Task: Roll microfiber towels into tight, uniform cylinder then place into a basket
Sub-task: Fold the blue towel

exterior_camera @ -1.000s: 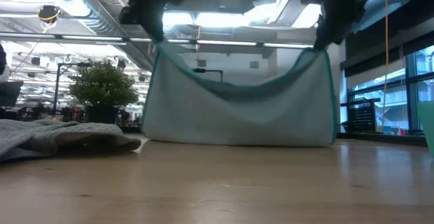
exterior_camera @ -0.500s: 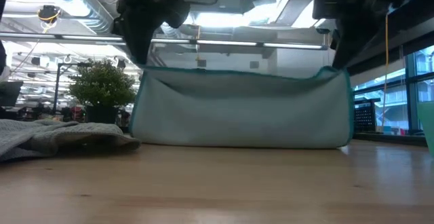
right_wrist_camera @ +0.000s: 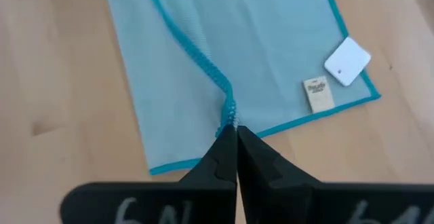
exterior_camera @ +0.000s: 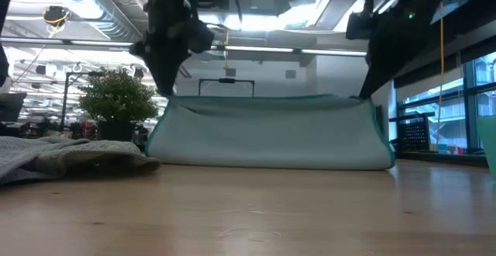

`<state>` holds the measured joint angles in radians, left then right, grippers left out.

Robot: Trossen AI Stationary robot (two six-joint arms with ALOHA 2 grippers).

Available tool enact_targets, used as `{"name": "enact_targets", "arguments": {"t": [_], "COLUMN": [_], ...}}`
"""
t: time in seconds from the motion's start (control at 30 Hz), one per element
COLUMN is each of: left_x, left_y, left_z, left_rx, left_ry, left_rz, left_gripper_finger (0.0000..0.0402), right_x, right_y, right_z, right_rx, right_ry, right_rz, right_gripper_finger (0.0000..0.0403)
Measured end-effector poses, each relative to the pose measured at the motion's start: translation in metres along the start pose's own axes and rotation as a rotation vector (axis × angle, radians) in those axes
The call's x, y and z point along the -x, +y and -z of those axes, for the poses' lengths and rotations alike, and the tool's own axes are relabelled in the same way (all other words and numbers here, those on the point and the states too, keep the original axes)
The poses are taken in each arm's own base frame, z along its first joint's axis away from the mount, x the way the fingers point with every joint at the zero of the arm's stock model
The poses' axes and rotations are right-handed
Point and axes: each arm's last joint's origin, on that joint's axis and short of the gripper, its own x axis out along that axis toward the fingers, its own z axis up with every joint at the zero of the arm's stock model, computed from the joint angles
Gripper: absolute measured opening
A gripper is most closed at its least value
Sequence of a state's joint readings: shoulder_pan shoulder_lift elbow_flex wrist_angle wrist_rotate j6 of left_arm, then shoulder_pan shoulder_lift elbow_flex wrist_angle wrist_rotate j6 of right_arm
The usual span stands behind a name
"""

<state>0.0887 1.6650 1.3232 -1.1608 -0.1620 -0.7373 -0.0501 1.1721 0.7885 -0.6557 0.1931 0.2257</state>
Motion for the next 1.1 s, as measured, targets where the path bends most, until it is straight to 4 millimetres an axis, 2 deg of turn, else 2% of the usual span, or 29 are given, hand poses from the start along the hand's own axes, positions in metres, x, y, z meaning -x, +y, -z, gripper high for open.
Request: {"name": "enact_targets", "arguments": {"t": [0.23, 0.47, 0.7, 1.1], "left_x": [-0.021, -0.033, -0.037, -0.04], "left_y": [0.015, 0.028, 0.039, 0.048], "left_z": [-0.016, -0.022, -0.029, -0.045], "left_rx": [0.056, 0.077, 0.069, 0.073], "left_ry": [-0.058, -0.067, -0.09, -0.18], "left_rz": [0.016, 0.001, -0.039, -0.05], "left_gripper_finger": [0.0, 0.0, 0.0, 0.0], "right_x": [-0.009, -0.011, -0.012, -0.032], "right_y": [-0.021, -0.038, -0.053, -0.07], "right_z": [-0.001, -0.007, -0.011, -0.013], "right_rx": [-0.051, 0.019, -0.017, 0.025], "right_ry": [-0.023, -0.056, -0.076, -0.024], "right_rz": [0.05, 0.091, 0.12, 0.172], "right_gripper_finger": [0.0, 0.0, 0.0, 0.0]}}
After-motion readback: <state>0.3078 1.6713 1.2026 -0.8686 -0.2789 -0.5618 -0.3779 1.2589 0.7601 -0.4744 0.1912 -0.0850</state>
